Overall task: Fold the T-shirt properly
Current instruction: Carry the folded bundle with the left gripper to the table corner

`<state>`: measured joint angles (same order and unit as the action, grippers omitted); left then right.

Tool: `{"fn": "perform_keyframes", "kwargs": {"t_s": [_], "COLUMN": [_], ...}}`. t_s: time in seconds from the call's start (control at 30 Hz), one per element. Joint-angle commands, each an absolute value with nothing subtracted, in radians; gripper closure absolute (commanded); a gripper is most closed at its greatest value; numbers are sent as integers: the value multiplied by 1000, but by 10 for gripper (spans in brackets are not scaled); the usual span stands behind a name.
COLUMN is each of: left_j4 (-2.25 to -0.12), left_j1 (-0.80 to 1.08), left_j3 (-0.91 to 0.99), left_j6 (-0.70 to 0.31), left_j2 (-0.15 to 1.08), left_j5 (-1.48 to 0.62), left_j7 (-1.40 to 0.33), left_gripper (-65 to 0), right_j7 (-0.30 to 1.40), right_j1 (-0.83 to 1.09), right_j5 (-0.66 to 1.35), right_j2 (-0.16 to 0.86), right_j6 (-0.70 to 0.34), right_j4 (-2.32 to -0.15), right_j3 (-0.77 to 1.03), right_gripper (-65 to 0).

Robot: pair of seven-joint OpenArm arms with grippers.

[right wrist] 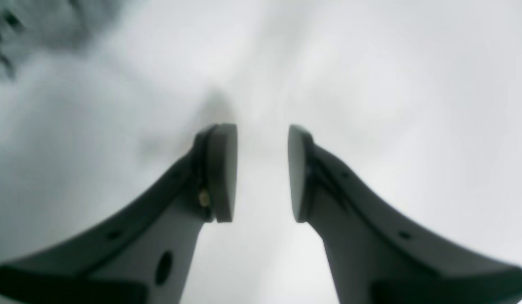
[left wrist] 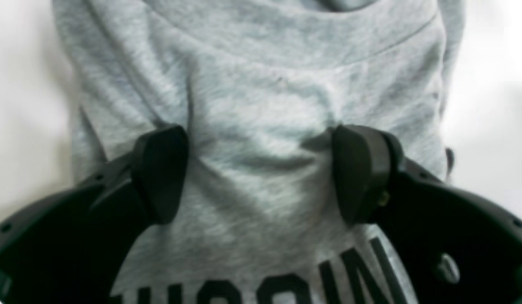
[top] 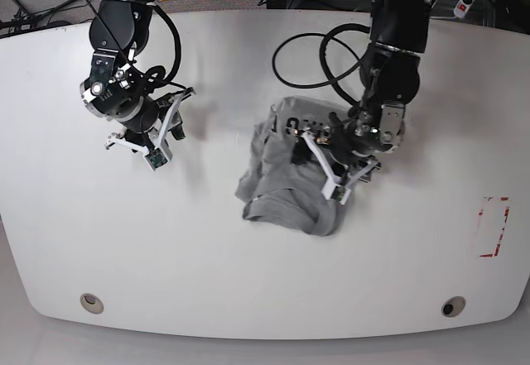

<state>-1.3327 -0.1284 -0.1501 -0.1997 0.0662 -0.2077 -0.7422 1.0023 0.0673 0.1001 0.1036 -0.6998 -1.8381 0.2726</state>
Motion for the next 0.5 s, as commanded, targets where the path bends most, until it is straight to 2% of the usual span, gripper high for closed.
{"fn": "perform_keyframes", "kwargs": {"t_s": [0.0, 0.13, 0.27, 0.47], "left_j4": [-1317, -1317, -1316, -1316], "left_j1": [-124, -120, -99, -48], "left_j3": [-88, -5, 87, 217], "left_j6": [-157, -177, -286, -372], "left_j2": [136, 236, 340, 469], "left_j5": [-148, -150, -147, -143], "left_j7": [-842, -842, -842, -837], "left_gripper": [-500, -500, -500, -500], "right_j7": [983, 983, 983, 980], "right_j1": [45, 44, 44, 44], "right_j5": [108, 105, 107, 107], "right_j2": [111, 114, 114, 113], "right_j6": [-698, -698, -698, -698], "right_j4": [-1868, -1868, -1868, -1868], "right_j3": [282, 286, 285, 282], "right_gripper": [-187, -187, -187, -187]}}
